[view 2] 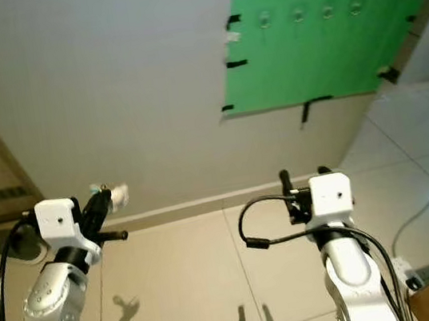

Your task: Hang keys on a hook

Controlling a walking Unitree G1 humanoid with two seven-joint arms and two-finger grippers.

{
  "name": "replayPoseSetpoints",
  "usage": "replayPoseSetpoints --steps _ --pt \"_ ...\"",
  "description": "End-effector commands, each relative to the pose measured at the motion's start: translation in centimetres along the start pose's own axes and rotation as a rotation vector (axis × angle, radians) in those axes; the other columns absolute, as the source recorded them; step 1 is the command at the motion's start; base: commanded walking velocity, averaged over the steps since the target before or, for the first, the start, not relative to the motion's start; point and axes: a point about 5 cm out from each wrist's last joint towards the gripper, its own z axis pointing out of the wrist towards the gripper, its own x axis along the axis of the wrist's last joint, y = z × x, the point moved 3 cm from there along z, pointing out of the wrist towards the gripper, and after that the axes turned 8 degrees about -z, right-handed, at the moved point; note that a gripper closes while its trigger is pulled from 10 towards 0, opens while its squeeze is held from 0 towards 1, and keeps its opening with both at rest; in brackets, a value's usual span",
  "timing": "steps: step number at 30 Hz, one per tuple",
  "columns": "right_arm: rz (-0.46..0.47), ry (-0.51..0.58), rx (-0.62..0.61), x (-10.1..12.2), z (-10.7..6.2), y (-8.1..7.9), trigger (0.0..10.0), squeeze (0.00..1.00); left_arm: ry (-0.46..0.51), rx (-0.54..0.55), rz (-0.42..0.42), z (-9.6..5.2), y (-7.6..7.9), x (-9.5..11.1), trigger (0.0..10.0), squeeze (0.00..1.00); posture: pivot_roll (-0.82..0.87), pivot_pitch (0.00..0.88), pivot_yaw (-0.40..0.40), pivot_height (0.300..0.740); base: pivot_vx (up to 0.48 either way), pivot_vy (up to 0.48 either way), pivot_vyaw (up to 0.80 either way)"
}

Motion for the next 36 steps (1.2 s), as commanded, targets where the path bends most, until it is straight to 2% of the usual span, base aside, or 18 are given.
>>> replayPoseSetpoints --steps 1,2,5,7,12,15,16,20,31,33,36 --pt "0.042 0.004 -0.003 -0.2 0.6 0.0 10.0 0.0 -0.016 -0.024 0.021 0.8 0.5 -0.1 10.0 0.0 0.0 0.0 -0.024 0.74 0.48 0.0 0.0" --pt "0.042 0.004 -0.003 -0.2 0.6 0.0 10.0 0.0 -0.016 -0.024 0.021 0.8 0.5 -0.1 10.0 0.0 0.0 0.0 -0.024 0.74 0.48 0.0 0.0" --pt "0.169 -0.043 -0.032 -1.1 0.7 0.4 10.0 0.0 -0.07 -0.026 0.064 0.7 0.9 -0.8 10.0 0.0 -0.01 0.0 -0.015 0.74 0.48 0.0 0.0" --pt "0.212 -0.101 -0.022 -2.1 -0.4 0.3 10.0 0.0 -0.105 -0.005 0.07 -0.3 0.5 -1.5 10.0 0.0 -0.01 0.0 -0.011 0.74 0.48 0.0 0.0" --pt "0.152 -0.136 0.055 -2.8 -1.5 -0.4 10.0 0.0 -0.124 0.03 0.086 -0.8 0.1 -1.5 10.0 0.0 -0.01 0.0 -0.019 0.74 0.48 0.0 0.0" --pt "0.145 -0.132 0.047 -2.9 -0.5 -0.2 10.0 0.0 -0.114 0.008 0.094 0.4 1.0 -1.5 10.0 0.0 -0.01 0.0 -0.02 0.74 0.48 0.0 0.0" --pt "0.137 -0.111 0.054 -2.3 0.4 -0.1 10.0 0.0 -0.106 0.006 0.09 1.0 1.1 -1.3 10.0 0.0 -0.01 0.0 -0.02 0.74 0.48 0.0 0.0" --pt "0.14 -0.093 0.053 -1.6 1.1 0.0 10.0 0.0 -0.109 -0.008 0.104 1.2 1.3 -1.3 10.0 0.0 -0.01 0.0 -0.018 0.74 0.48 0.0 0.0" --pt "0.137 -0.044 0.073 -0.1 2.1 -1.0 10.0 0.0 -0.114 -0.062 0.132 2.3 2.3 -1.5 10.0 0.0 -0.02 0.0 0.002 0.74 0.467 0.0 0.0" --pt "0.136 -0.042 0.072 -0.1 2.2 -1.1 10.0 0.0 -0.113 -0.06 0.12 2.4 2.2 -1.5 10.0 0.0 -0.02 0.0 0.006 0.74 0.454 0.0 0.0" --pt "0.145 -0.039 0.067 0.1 2.1 -1.3 10.0 0.0 -0.101 -0.005 0.033 2.1 0.9 -1.2 10.0 0.0 -0.03 0.0 0.01 0.74 0.454 0.0 0.0"
